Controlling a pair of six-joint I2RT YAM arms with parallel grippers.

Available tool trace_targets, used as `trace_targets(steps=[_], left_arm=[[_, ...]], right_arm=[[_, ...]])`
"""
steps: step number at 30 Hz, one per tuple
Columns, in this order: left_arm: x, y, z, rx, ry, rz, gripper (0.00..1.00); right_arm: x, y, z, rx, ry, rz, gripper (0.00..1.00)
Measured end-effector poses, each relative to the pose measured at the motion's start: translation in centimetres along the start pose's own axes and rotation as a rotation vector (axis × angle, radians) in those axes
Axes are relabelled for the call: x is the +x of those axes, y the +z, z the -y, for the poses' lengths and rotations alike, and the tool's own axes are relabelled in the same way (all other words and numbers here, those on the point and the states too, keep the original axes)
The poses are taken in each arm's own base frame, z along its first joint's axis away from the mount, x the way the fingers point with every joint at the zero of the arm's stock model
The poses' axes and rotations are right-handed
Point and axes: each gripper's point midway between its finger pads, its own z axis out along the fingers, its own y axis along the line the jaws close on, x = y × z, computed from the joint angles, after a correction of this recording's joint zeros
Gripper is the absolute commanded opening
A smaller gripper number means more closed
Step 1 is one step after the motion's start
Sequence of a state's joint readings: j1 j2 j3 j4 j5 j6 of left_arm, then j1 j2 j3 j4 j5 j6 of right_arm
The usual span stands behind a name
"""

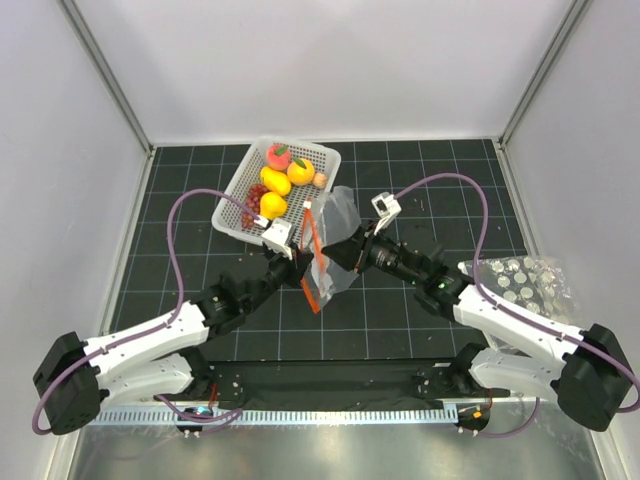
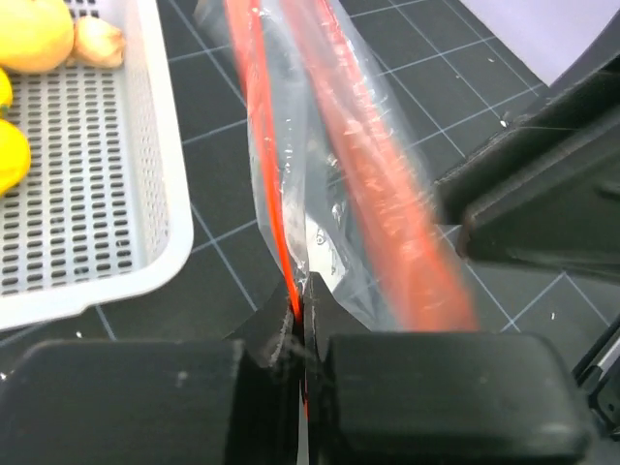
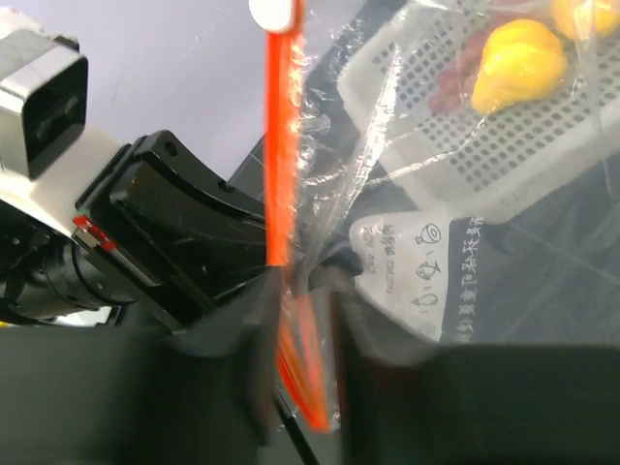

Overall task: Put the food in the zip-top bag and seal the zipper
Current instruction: Open the zipper of the food storage bag.

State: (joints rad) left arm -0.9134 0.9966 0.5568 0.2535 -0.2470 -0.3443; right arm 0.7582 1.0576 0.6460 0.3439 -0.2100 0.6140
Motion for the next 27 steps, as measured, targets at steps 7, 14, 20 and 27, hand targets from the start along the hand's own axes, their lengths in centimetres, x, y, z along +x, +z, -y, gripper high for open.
trace_targets(steps=[7, 14, 20, 27], left_arm=[[0.4, 0.0, -0.8, -0.039, 0.007, -0.018, 0.00], [0.2, 0.0, -0.8, -0.043, 0.007, -0.020, 0.00], [0.0, -0.2, -0.6, -0.031, 0.003, -0.013, 0.00], [-0.4, -0.6, 0.3, 0.011, -0.035, -0.010, 0.01]], right_arm=[[0.7, 0.0, 1.1, 0.064, -0.069, -0.009, 0.79], [2.7, -0.2, 0.4, 0.113, -0.186, -0.039, 0.55], [4.3, 0.3, -0.9, 0.117, -0.295, -0.070, 0.54], [6.4, 0.9, -2.1, 0.124, -0.417, -0.103, 0.71]])
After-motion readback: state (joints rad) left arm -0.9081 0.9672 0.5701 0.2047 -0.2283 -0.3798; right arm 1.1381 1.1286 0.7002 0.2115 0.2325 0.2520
